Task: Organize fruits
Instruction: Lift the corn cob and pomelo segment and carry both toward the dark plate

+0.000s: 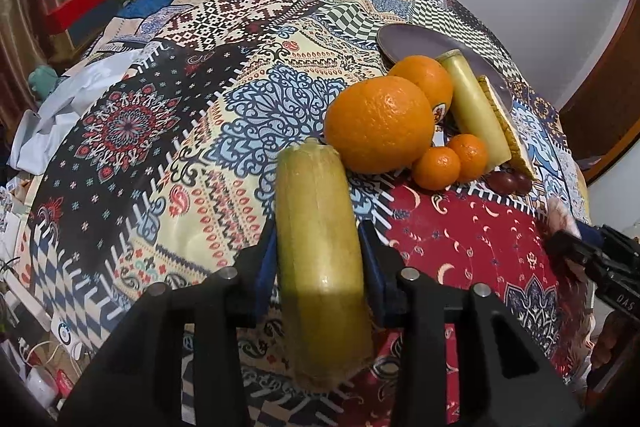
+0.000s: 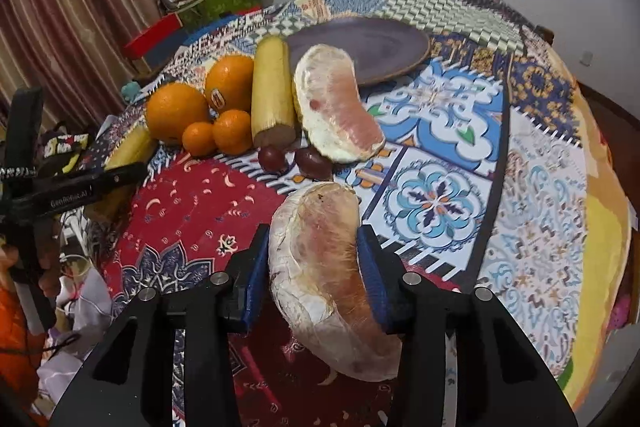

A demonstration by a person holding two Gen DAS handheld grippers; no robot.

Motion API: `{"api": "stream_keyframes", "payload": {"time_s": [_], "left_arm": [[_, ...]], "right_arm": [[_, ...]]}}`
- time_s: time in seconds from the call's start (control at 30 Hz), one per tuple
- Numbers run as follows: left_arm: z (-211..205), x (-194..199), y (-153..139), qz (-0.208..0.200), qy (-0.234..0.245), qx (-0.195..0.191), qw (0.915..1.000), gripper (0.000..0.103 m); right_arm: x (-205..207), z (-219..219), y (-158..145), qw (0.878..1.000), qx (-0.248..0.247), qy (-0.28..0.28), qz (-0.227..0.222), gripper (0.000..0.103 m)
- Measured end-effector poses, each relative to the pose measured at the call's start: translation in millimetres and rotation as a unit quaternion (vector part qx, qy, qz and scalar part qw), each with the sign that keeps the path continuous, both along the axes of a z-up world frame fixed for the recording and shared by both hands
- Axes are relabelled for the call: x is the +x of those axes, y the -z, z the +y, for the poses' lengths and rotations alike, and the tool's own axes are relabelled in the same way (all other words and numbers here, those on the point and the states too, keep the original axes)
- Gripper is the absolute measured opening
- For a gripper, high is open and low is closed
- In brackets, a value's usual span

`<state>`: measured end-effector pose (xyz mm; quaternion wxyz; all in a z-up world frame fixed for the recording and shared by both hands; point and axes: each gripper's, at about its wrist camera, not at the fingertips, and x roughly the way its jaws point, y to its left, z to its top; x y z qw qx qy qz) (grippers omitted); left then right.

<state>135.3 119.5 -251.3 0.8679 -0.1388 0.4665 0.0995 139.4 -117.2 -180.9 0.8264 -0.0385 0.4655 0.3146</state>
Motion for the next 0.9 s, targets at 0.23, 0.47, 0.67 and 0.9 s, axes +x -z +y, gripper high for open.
{"api": "stream_keyframes", "payload": {"time_s": [0.23, 0.47, 0.67, 0.9], "left_arm": [[-3, -14, -17, -0.017, 0.002, -0.005, 0.9998, 0.037], [-13, -18, -52, -0.059, 0.016, 0.000, 0.9981, 0.037], [-25, -6, -76, -0.093, 0.034, 0.002, 0.9951, 0.037], [-36, 11, -85, -0.108, 0.051, -0.003, 0.9928, 0.037]], "right_arm": [[0, -5, -24, 0.999, 0.013, 0.011, -0.035, 0.038], [2, -6, -45, 0.997, 0.030, 0.020, -0.063, 0.032], [12, -4, -54, 0.996, 0.039, 0.025, -0.072, 0.022], [20, -4, -56, 0.995, 0.047, 0.028, -0.078, 0.021]]}}
